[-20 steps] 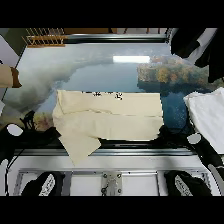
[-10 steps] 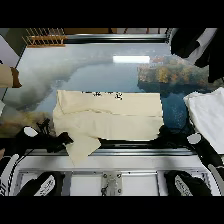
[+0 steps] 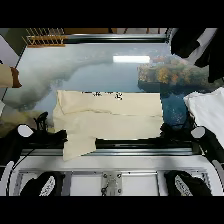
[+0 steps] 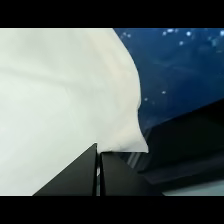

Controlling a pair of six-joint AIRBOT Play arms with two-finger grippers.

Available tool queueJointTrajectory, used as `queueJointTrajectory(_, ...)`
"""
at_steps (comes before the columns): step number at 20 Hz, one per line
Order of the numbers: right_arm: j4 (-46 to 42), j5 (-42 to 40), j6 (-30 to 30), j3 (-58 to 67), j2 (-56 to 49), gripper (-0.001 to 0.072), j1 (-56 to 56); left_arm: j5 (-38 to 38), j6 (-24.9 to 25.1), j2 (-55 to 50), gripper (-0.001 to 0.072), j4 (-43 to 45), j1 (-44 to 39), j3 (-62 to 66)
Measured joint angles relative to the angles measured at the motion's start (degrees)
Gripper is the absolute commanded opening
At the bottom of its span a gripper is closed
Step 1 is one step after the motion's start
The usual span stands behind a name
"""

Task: Fold the clothes and pants, and hang the long-sleeved shirts on hangers.

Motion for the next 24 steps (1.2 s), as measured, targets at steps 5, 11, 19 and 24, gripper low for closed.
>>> queueJointTrajectory(5, -9.03, 13.09, -0.02, 12.41, -0.92, 0.0008, 0.04, -8.5, -0.26, 5.22, 0.0006, 1.75, -0.2, 8.24)
queueJointTrajectory(11, -11.72, 19.67, -0.9, 25.44, -9.68, 0.0008, 0.59, -10.62, 2.03, -5.4, 0.0006, 2.08, -0.9, 19.82)
queueJointTrajectory(19, -12.26, 21.16, -1.25, 45.4, -30.64, 0.0008, 4.55, -9.6, 5.03, -29.66, 0.0006, 2.23, -0.98, 38.49)
queueJointTrajectory(24, -10.71, 18.75, 0.07, 55.49, -40.37, 0.0208, 5.07, -9.6, 5.27, -41.92, 0.0364, 2.21, -1.6, 50.84)
